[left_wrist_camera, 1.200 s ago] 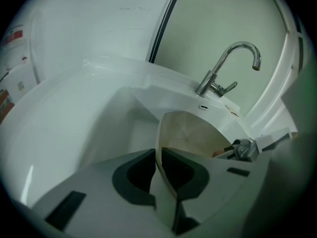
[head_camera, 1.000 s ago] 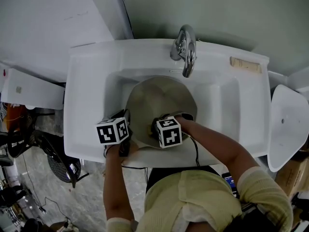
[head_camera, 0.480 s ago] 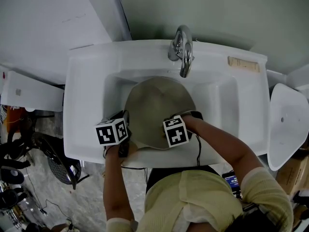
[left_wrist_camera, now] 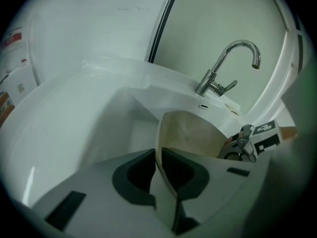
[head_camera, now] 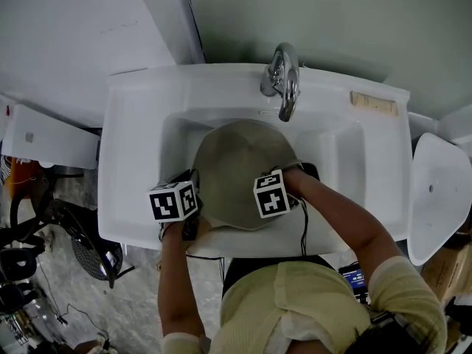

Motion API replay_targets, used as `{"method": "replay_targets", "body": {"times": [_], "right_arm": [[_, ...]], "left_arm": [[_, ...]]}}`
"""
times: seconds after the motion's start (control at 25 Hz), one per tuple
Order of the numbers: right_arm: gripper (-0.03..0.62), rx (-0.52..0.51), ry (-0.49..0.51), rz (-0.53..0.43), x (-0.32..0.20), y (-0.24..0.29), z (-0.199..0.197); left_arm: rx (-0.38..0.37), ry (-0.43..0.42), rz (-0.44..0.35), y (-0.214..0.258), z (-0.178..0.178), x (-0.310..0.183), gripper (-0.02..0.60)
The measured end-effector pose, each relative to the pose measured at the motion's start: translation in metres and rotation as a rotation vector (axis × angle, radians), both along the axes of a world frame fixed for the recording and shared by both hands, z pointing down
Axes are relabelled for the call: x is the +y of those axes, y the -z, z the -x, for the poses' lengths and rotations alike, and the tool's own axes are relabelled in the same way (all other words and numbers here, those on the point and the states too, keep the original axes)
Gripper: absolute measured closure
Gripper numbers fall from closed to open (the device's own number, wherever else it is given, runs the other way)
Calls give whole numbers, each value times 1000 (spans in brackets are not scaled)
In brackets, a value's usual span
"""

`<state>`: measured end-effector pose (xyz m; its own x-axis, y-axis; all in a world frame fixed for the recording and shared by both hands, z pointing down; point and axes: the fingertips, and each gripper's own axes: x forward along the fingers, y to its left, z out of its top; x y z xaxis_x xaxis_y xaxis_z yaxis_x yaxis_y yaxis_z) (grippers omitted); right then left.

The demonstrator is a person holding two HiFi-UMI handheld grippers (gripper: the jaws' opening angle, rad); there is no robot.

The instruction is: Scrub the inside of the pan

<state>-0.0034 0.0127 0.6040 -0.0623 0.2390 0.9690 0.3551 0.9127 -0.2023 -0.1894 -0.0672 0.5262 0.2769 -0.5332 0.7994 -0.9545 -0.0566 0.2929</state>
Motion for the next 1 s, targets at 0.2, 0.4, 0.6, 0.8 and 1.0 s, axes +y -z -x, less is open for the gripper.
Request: {"method": "replay_targets", "body": {"times": [0.2, 0.4, 0.6, 0.8, 1.0], "right_arm": [[531, 47, -5, -82, -21, -7, -7], [531, 47, -59, -165, -45, -13, -7], [531, 20, -126, -266, -73, -16, -2], [531, -37, -202, -343, -94, -17, 8], [531, -103, -281, -387, -109, -19, 20]], "left_arm": [[5, 1, 2, 0, 0, 0, 491], [5, 4, 1, -1, 1, 1, 491], [8, 4, -1, 0, 0, 0, 491], [6, 5, 2, 0, -1, 0, 491], [8, 6, 2, 0, 0, 0, 491]]}}
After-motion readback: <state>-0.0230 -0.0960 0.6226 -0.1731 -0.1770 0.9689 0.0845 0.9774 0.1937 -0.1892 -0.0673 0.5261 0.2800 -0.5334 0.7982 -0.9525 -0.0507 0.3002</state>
